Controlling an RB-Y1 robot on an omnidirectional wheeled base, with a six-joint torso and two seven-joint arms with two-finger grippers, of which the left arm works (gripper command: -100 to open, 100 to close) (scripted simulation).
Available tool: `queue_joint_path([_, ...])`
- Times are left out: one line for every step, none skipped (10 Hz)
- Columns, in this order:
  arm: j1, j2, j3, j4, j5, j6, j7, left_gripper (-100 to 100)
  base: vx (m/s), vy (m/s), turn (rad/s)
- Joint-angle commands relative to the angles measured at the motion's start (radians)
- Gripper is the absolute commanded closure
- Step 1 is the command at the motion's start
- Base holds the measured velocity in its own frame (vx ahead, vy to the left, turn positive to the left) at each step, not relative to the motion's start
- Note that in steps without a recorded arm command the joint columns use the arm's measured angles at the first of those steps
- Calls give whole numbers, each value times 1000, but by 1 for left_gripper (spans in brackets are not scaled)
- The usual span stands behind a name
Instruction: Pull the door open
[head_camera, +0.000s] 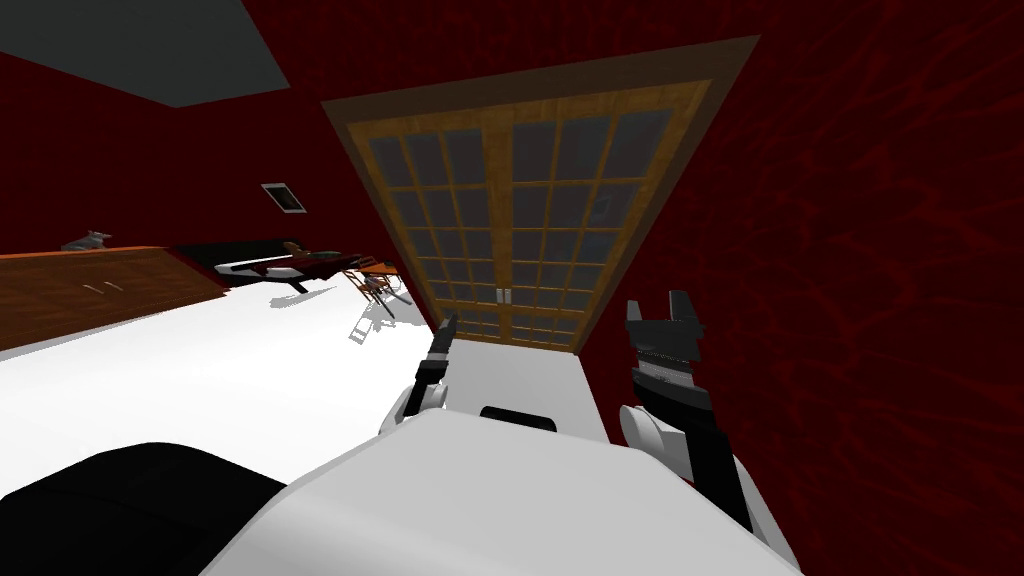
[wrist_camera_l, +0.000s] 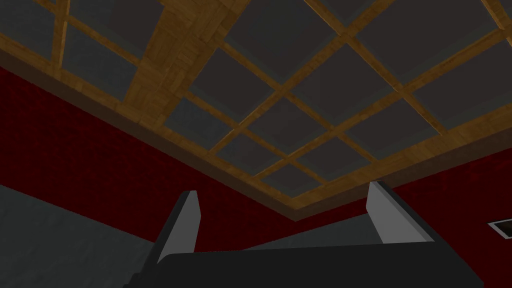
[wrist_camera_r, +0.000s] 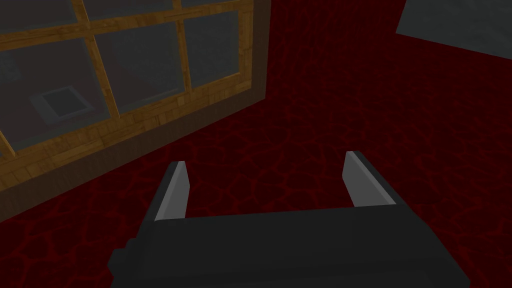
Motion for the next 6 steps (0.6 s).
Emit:
queue_joint_path([-8,-2,9,39,-12,-8,-44,-100,101,-18,-59])
queue_joint_path([-12,-1,15,64,-18,-14,-67,-100,100,0,-65])
queue_joint_path([-17,-1,22,89,-24,-20,-91,-100,102,3,-71])
queue_joint_path([-21,-1,28,114,-30,-25,-115,-100,110,-3,-64])
queue_joint_path([-26,-1,35,139,-37,-31,-139,-100,108,-12,-69])
queue_joint_path([-30,-1,41,164,-43,-37,-162,-100,104,-7,-72])
